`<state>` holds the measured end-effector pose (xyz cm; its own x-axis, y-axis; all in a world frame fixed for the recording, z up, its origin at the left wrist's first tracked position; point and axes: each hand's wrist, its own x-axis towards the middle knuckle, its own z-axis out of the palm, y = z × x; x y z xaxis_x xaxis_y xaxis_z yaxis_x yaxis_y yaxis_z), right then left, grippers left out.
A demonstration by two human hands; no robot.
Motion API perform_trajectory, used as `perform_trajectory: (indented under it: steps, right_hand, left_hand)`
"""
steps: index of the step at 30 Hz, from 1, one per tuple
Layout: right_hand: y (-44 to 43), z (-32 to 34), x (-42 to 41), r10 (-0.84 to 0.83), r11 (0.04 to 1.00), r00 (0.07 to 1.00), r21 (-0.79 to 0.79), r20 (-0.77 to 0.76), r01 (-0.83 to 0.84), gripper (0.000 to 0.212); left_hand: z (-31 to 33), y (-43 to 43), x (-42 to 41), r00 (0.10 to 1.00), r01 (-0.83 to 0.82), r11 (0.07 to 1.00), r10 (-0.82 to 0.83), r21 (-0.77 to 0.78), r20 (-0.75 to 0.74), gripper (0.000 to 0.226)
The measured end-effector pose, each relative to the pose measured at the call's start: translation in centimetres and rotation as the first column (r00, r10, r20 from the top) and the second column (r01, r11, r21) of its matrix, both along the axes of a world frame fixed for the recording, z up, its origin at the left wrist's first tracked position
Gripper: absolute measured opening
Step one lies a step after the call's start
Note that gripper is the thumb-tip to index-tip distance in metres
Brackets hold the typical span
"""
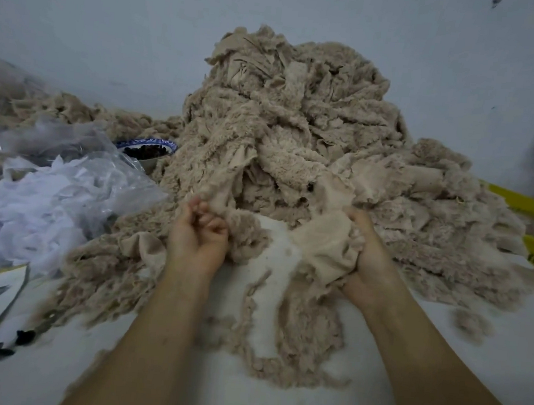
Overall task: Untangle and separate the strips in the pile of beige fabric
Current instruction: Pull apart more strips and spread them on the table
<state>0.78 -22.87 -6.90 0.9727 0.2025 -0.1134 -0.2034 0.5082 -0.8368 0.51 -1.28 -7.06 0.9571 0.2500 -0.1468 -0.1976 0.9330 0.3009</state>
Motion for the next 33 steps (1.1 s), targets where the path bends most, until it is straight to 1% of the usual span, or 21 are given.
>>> perform_trajectory:
  steps: [2,3,4,5,7,8,10,13,15,17,19,21,22,23,25,26,28,29,30,31,33]
  right_hand:
    - [-0.2,0.2,0.3,-0.044,0.997,0.999,0.067,-0.01,0.045,0.039]
    - [-0.1,0.1,0.3,-0.044,0.996,0.999,0.075,-0.019,0.046,0.036]
    - [0.2,0.0,0.3,-0.034,0.996,0.999,0.083,-0.019,0.036,0.039]
    - [0.5,0.0,0.2,-0.017,0.995,1.0,0.102,-0.008,0.017,0.042]
    - [0.3,0.2,0.1,-0.006,0.991,1.0,0.134,0.01,0.005,0.044]
    - [0.1,0.2,0.2,-0.014,0.989,1.0,0.147,0.009,0.013,0.046]
    - [-0.2,0.4,0.1,-0.019,0.984,1.0,0.177,0.006,0.018,0.048]
    - [-0.4,0.7,0.0,-0.042,0.964,0.999,0.262,-0.007,0.043,0.04]
    - [-0.6,0.8,0.1,-0.085,0.95,0.996,0.299,-0.016,0.086,0.035]
    - [-0.9,0.8,0.3,-0.13,0.937,0.991,0.325,-0.017,0.128,0.031]
    - [-1.4,0.7,0.6,-0.146,0.919,0.989,0.365,-0.035,0.149,0.031]
    - [-1.8,0.7,0.8,-0.122,0.911,0.991,0.389,-0.054,0.134,0.04]
    - [-1.9,0.7,0.8,-0.106,0.91,0.993,0.397,-0.052,0.118,0.046]
    - [-2.0,0.8,0.8,-0.102,0.906,0.994,0.408,-0.045,0.111,0.05]
    - [-2.4,0.8,1.1,-0.139,0.885,0.99,0.446,-0.029,0.137,0.05]
    - [-2.4,0.8,1.2,-0.169,0.872,0.985,0.462,-0.021,0.159,0.049]
    - [-2.2,0.6,1.4,-0.204,0.871,0.978,0.451,-0.031,0.196,0.044]
    - [-2.0,0.4,1.5,-0.199,0.881,0.979,0.431,-0.042,0.197,0.041]
    - [-1.7,0.3,1.6,-0.185,0.892,0.982,0.41,-0.047,0.188,0.038]
    - [-1.4,0.3,1.5,-0.171,0.902,0.984,0.395,-0.047,0.175,0.037]
    - [-1.0,0.3,1.5,-0.157,0.913,0.987,0.375,-0.04,0.161,0.034]
  left_hand:
    - [0.0,-1.6,-0.2,0.99,0.122,0.981,-0.131,0.154,0.046,0.04]
    - [-0.1,-2.9,-0.3,0.976,0.194,0.937,-0.213,0.291,0.038,0.054]
    - [-0.2,-4.0,-0.4,0.963,0.244,0.856,-0.27,0.456,-0.009,0.067]
    - [-0.3,-4.9,-0.6,0.952,0.277,0.737,-0.298,0.617,-0.071,0.075]
    - [-0.7,-6.1,-1.0,0.931,0.301,0.431,-0.327,0.851,-0.164,0.072]
    - [-0.9,-6.3,-1.3,0.92,0.302,0.298,-0.341,0.905,-0.194,0.067]
    - [-1.2,-6.3,-1.8,0.901,0.294,0.141,-0.371,0.946,-0.225,0.058]
    - [-1.3,-6.1,-2.1,0.897,0.273,0.027,-0.368,0.962,-0.244,0.036]
    - [-1.2,-5.9,-2.3,0.885,0.268,-0.038,-0.385,0.963,-0.262,0.032]
    - [-1.1,-5.9,-2.4,0.843,0.298,-0.002,-0.469,0.955,-0.264,0.03]
    - [-0.8,-5.9,-2.6,0.765,0.39,0.091,-0.585,0.916,-0.268,0.012]
    - [-0.9,-5.8,-2.7,0.689,0.457,0.115,-0.672,0.882,-0.269,0.028]
    - [-1.0,-5.7,-2.7,0.684,0.453,0.091,-0.674,0.887,-0.28,0.032]
    - [-1.0,-5.7,-2.7,0.71,0.421,0.054,-0.641,0.905,-0.292,0.034]
    - [-0.7,-5.5,-2.5,0.851,0.315,-0.017,-0.437,0.949,-0.29,0.03]
    - [-0.5,-5.3,-2.3,0.927,0.262,0.038,-0.288,0.964,-0.241,0.026]
    - [-0.4,-4.4,-1.5,0.979,0.203,0.369,-0.084,0.907,-0.185,0.015]
    - [-0.2,-4.1,-1.3,0.976,0.216,0.524,-0.092,0.824,-0.198,0.016]
    - [0.0,-3.8,-1.3,0.962,0.271,0.632,-0.168,0.726,-0.214,0.015]
    - [0.2,-3.7,-1.5,0.938,0.346,0.698,-0.274,0.627,-0.213,0.013]
    - [0.6,-3.6,-1.9,0.87,0.476,0.749,-0.479,0.461,-0.119,0.017]
